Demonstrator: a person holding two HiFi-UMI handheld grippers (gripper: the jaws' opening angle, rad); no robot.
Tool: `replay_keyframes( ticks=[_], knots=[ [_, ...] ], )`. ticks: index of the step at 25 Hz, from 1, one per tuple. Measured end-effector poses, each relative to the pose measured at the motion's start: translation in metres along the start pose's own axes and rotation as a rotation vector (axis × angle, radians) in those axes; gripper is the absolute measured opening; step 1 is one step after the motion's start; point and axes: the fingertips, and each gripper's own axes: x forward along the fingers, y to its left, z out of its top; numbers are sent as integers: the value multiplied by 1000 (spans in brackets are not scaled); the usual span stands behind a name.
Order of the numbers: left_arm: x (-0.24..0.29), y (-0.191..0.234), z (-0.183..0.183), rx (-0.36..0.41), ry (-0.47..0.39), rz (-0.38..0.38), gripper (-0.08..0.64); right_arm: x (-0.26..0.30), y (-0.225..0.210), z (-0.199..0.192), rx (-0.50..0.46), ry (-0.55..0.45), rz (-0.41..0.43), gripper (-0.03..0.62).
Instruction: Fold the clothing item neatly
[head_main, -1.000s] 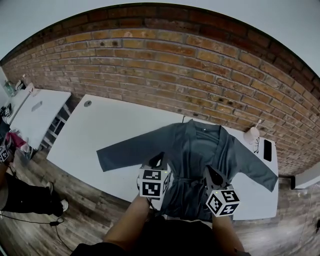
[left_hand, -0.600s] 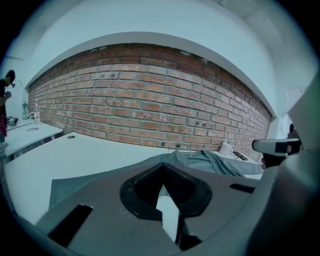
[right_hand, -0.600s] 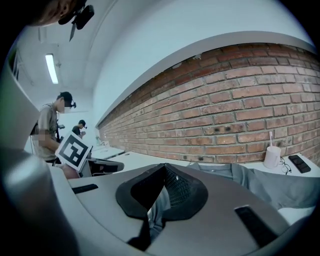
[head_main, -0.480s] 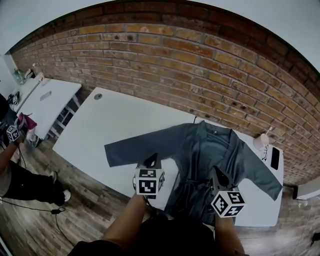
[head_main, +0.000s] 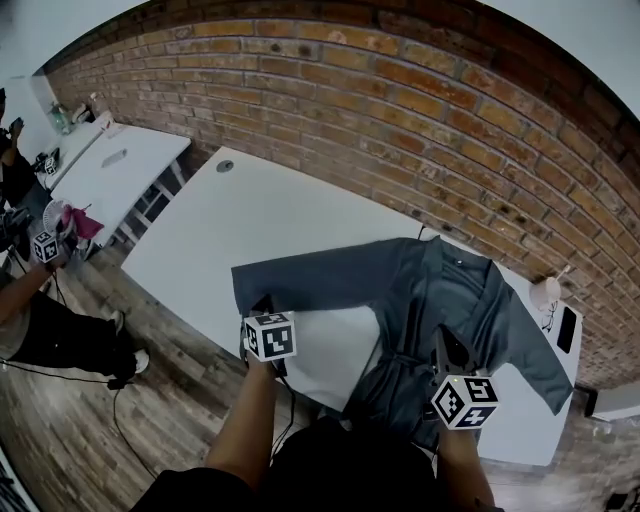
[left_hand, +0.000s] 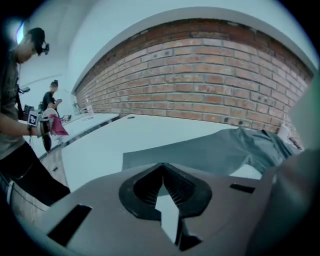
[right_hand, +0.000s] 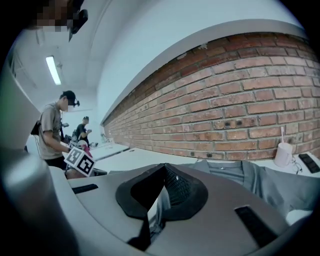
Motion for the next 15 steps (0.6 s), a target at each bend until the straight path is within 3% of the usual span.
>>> replay_keyframes(
  ticks=[3,7,12,15],
  knots=[
    [4,37,-11,-23,21,110,24,1,-3,-6,-35,20,-15,-9],
    [15,79,-37,-102,98,230,142,1,-4,-8,-22,34,-15,-9],
    [28,89,-61,-144,187,250,240,1,-4,-11,-26,58,-4,-9],
    [33,90,-60,-130,195,259,241,0,-8,-12,-30,63,-18,-9]
  ],
)
